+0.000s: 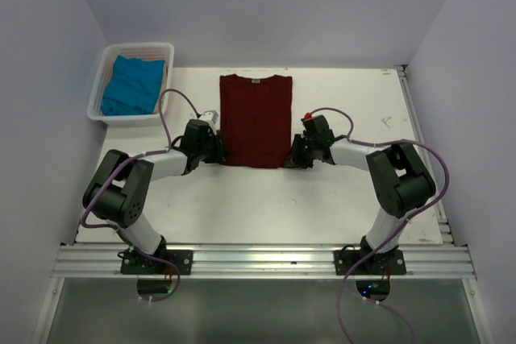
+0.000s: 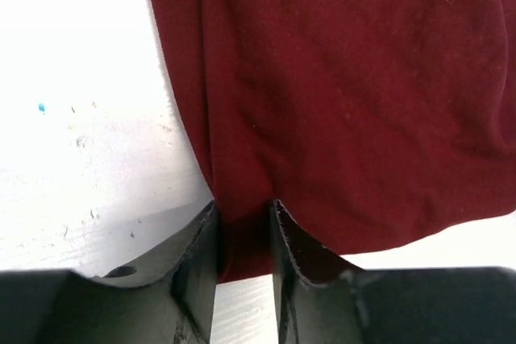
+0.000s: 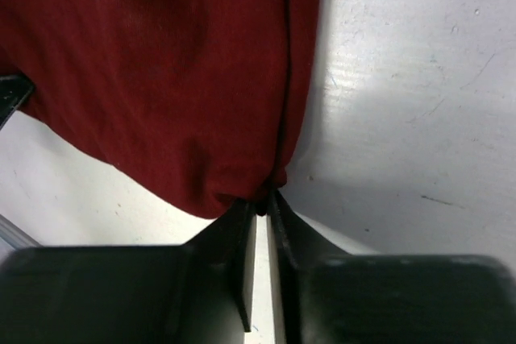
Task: Fold and stack the t-shirts
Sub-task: Fold the tshirt
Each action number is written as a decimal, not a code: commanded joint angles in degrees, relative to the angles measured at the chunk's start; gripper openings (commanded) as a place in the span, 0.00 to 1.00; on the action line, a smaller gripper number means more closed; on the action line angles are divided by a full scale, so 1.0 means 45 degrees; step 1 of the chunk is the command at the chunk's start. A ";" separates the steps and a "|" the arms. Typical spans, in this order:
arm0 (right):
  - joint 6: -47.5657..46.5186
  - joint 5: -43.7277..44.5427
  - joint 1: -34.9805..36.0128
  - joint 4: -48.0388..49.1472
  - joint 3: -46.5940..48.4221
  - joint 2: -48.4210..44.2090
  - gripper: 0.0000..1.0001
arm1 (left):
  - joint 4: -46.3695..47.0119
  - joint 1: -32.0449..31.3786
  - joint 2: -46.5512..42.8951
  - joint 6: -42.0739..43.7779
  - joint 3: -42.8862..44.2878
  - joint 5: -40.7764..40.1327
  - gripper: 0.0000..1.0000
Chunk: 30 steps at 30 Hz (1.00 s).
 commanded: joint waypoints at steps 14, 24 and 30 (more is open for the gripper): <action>-0.0869 0.1154 0.0012 -0.0837 -0.0907 -0.1444 0.00 | -0.1456 -0.0007 0.0051 0.0039 -0.1007 0.0337 0.00; -0.1142 0.1331 0.0032 -0.1991 -0.1766 -0.3691 0.00 | -0.2061 -0.0027 -0.0925 -0.0234 -0.1339 0.0748 0.00; -0.1045 0.0961 0.0324 -0.2615 -0.2293 -0.4901 0.00 | -0.4031 -0.0552 -0.2778 -0.0898 -0.1379 0.0905 0.00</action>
